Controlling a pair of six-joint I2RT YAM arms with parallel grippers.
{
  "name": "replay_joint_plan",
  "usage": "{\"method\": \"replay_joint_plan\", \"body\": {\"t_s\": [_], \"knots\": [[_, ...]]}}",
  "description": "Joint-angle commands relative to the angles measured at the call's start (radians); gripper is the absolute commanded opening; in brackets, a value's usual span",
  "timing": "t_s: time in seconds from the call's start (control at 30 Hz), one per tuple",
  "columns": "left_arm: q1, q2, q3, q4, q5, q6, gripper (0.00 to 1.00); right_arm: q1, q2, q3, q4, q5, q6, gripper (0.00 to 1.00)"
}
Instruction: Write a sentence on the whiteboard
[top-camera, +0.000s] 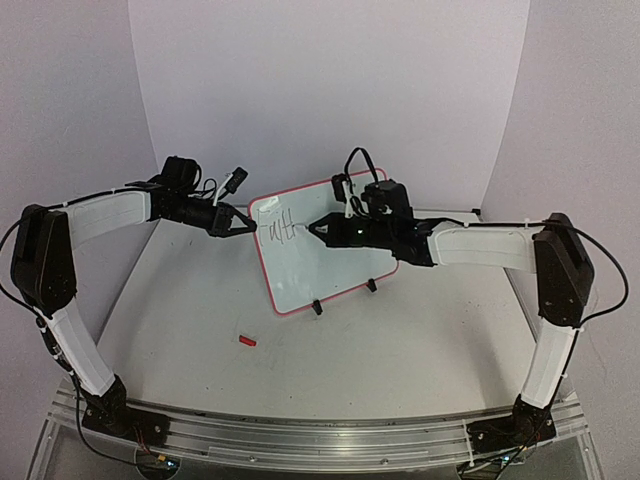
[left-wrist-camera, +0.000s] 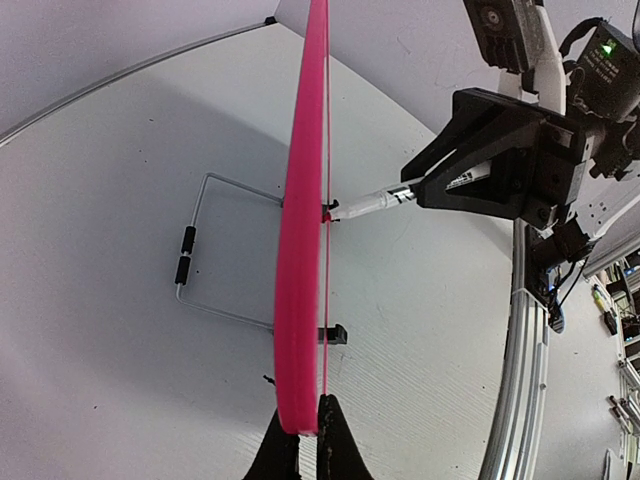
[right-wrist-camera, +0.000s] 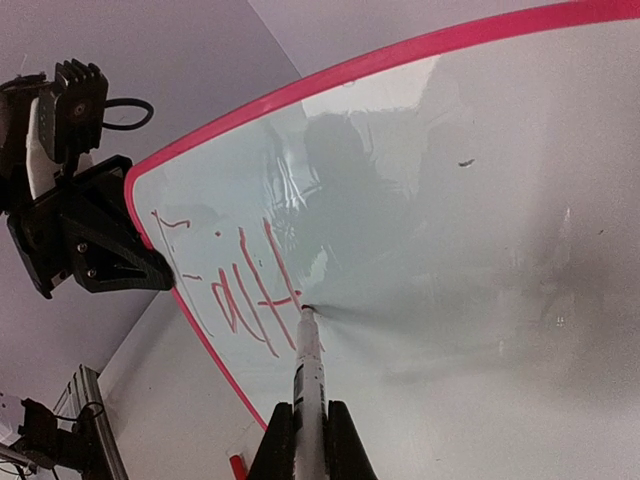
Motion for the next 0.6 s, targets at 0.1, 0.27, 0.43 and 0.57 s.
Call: {"method": "replay_joint_plan", "body": {"t_s": [0.1, 0.27, 0.43, 0.57], "knots": [[-0.03, -0.028, 0.024, -0.057, 0.005, 0.039, 0.0, -0.005, -0.06, -0.001, 0.052, 0.09, 0.004, 0.0], [-0.031, -0.029, 0.023, -0.056, 0.005, 0.041, 0.0, -0.005, -0.065, -0.015, 0.052, 0.099, 0.006, 0.0], [-0.032, -0.028, 0.024, -0.058, 0.005, 0.041, 0.0, -0.005, -0.066, -0.035, 0.05, 0.091, 0.011, 0.0], [-0.032, -0.027, 0.024, -0.057, 0.005, 0.04, 0.0, -0.005, -0.07, -0.066, 0.05, 0.084, 0.019, 0.0]]}}
